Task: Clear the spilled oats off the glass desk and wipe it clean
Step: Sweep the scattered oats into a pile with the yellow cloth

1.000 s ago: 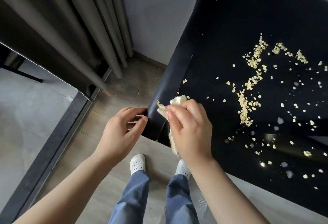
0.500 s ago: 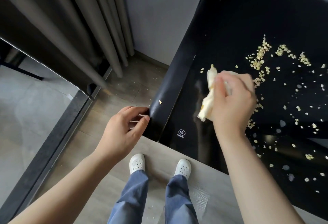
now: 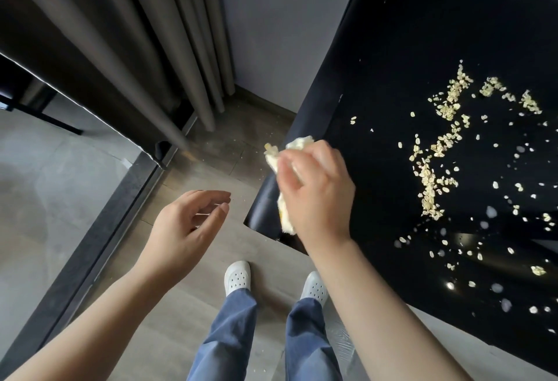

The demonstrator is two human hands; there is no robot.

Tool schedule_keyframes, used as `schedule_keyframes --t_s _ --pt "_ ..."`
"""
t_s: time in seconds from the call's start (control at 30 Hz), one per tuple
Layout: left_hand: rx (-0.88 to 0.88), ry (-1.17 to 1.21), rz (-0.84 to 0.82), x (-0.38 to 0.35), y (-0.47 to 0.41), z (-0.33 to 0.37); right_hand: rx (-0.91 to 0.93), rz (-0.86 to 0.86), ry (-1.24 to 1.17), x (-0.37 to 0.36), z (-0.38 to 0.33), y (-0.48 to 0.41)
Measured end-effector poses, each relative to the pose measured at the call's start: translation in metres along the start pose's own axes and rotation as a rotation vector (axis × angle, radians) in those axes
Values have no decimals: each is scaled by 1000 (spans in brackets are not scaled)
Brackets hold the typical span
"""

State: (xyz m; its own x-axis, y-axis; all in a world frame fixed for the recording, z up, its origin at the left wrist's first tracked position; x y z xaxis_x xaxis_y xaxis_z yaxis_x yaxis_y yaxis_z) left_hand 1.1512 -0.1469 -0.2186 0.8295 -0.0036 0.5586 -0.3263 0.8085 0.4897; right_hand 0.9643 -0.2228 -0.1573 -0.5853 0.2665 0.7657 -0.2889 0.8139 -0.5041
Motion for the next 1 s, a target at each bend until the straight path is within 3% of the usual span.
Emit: schedule_keyframes --t_s 0.17,0.27,0.57,0.7,0.87,1.0 --pt "-17 7 5 -2 0 8 -284 145 182 47 80 3" --pt "-56 9 5 -6 0 22 -377 121 206 68 114 11" --pt "-152 23 31 -29 -6 62 -52 -15 -11 35 25 33" --pt "-171 11 28 -33 -6 69 -70 7 47 35 45 25" --pt "-165 14 40 -34 -2 69 -239 80 74 65 109 4" --pt "-159 21 51 -36 0 69 -103 98 -64 59 75 -19"
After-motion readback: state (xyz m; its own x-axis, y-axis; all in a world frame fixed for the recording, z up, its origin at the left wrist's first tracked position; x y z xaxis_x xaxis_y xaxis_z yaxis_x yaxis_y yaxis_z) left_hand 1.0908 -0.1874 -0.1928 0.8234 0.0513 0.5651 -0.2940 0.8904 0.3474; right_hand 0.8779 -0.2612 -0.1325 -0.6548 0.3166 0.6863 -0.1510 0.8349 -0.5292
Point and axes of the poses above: each hand's wrist, its own y-axis away from the middle knuckle, its own x-axis out of the back of the hand, z = x × y, the point moved 10 cm from there along -y, towards the middle knuckle, and after that the axes turned 15 degrees about x, right-handed, at the moved point
